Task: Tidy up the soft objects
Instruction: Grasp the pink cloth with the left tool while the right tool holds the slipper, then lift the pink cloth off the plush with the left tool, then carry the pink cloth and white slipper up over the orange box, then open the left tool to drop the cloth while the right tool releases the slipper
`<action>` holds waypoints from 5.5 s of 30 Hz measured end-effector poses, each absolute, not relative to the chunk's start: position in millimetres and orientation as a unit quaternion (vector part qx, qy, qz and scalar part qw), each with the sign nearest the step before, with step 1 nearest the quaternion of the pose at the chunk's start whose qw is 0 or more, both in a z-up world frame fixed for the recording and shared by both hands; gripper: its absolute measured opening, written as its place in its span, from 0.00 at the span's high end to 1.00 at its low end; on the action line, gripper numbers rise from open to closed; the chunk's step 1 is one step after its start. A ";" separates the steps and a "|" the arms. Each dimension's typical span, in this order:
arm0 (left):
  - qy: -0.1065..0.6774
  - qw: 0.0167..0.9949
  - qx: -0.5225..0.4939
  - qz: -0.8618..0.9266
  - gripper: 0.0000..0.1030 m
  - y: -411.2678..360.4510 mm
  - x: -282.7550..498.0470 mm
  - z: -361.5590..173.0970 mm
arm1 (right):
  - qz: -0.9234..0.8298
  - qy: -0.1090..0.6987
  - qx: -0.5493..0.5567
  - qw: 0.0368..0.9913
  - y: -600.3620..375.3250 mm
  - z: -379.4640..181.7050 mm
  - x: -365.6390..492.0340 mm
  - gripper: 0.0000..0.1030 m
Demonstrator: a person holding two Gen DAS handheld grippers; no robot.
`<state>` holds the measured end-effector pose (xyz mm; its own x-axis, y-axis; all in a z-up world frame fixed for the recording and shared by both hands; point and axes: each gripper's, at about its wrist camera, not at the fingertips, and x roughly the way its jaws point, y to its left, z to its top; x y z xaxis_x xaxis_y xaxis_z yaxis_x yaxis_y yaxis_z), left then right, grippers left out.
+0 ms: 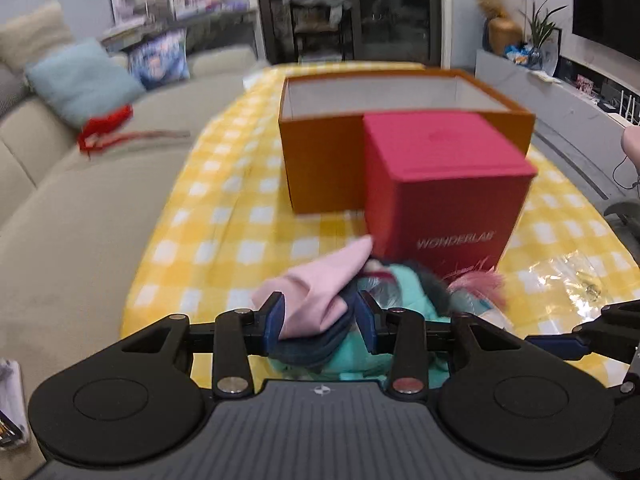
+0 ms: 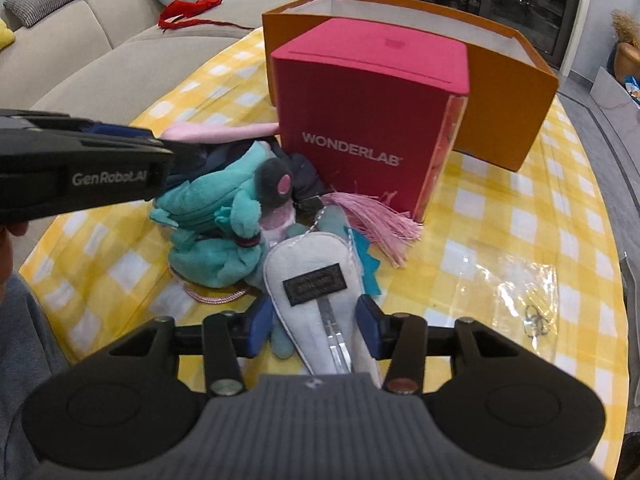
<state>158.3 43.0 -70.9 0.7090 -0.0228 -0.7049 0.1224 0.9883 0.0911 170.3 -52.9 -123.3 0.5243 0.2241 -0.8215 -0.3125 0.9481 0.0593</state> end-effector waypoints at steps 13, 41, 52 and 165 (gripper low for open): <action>0.367 0.929 0.007 -0.047 0.94 63.4 164.2 -71.6 | 0.144 0.476 -0.029 0.867 -50.7 -128.4 185.6 0.53; 0.271 0.961 -0.010 -0.045 0.95 64.8 115.3 -8.4 | 0.118 0.460 -0.035 0.879 -87.3 -74.6 132.6 0.74; 0.307 0.946 -0.067 -0.078 0.95 83.3 117.2 1.3 | 0.118 0.442 -0.029 0.889 -86.1 -58.6 118.1 0.73; 0.427 0.894 0.036 -0.132 0.89 -6.9 357.0 -25.5 | 0.100 0.481 -0.048 0.870 -111.7 -62.3 434.6 0.77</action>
